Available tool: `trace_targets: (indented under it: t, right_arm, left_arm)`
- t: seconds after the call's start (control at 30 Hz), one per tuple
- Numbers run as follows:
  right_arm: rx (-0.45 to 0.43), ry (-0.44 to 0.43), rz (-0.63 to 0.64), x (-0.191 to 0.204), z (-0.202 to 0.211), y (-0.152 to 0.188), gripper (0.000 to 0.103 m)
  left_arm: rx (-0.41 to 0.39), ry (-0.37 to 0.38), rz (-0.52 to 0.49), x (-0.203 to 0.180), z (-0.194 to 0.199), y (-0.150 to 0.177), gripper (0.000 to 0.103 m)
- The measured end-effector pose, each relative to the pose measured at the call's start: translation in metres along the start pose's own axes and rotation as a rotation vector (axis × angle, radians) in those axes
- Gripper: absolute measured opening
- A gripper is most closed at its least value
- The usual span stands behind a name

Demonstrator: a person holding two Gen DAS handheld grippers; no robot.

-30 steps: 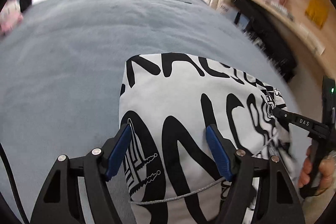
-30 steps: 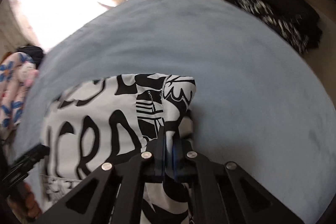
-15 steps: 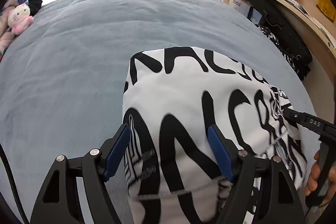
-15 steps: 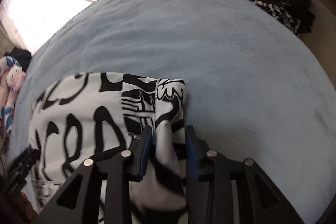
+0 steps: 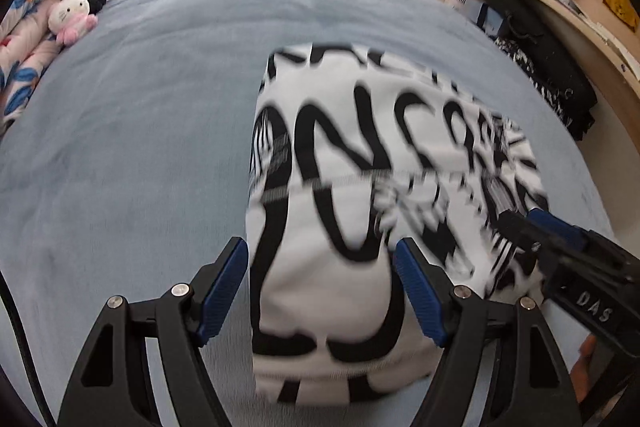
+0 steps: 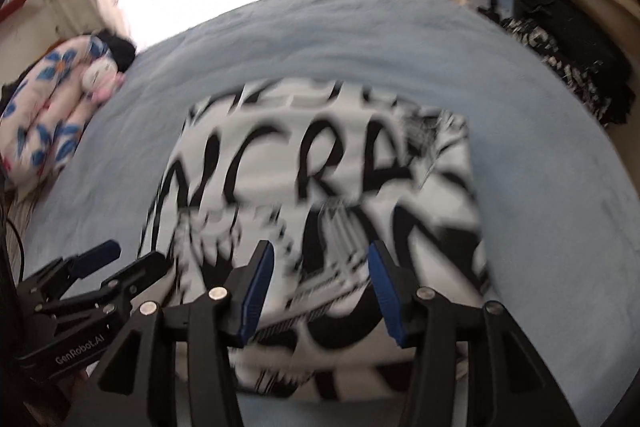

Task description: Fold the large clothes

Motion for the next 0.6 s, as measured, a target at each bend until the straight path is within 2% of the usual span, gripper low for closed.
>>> trace_targets:
  t: [0.1,0.2,0.23,0.3,0.43,0.47,0.53,0.6]
  right_arm:
    - [0.014,0.024,0.000,-0.010,-0.004,0.018,0.049]
    - [-0.035,0.052,-0.008,-0.024,0.009,0.021,0.049]
    - [-0.055,0.091,-0.012,-0.030,0.015,0.022,0.049]
    - [-0.073,0.167,-0.006,-0.039,0.023,0.022,0.049]
    - [-0.042,0.182,-0.030,-0.053,0.020,0.027,0.050]
    - [-0.041,0.197,-0.028,-0.054,0.019,0.028,0.051]
    - [-0.022,0.210,-0.043,-0.057,0.015,0.031,0.065]
    - [-0.014,0.194,-0.083,-0.063,0.012,0.035,0.068]
  left_arm:
    - [0.003,0.007,0.015,0.005,-0.002,0.015,0.076]
    - [0.010,0.020,0.073,0.018,-0.006,0.019,0.087]
    - [0.018,0.029,0.092,0.022,-0.007,0.020,0.089]
    - [0.028,0.041,0.115,0.026,-0.009,0.020,0.089]
    - [0.024,0.030,0.113,0.025,-0.009,0.022,0.090]
    - [0.023,0.025,0.109,0.024,-0.010,0.022,0.090]
    - [0.022,0.018,0.104,0.023,-0.010,0.021,0.090]
    - [0.027,0.020,0.102,0.023,-0.011,0.021,0.090]
Point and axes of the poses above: each gripper's, at about its wrist camera, not at the fingertips, and z roughly against the way its jaws point, x to its left, y to its underside, the point moved 1 cm from there along -z, roughly the way its jaws point, and after that the axes turned 10 degrees about -x, right-handed, at the moved point
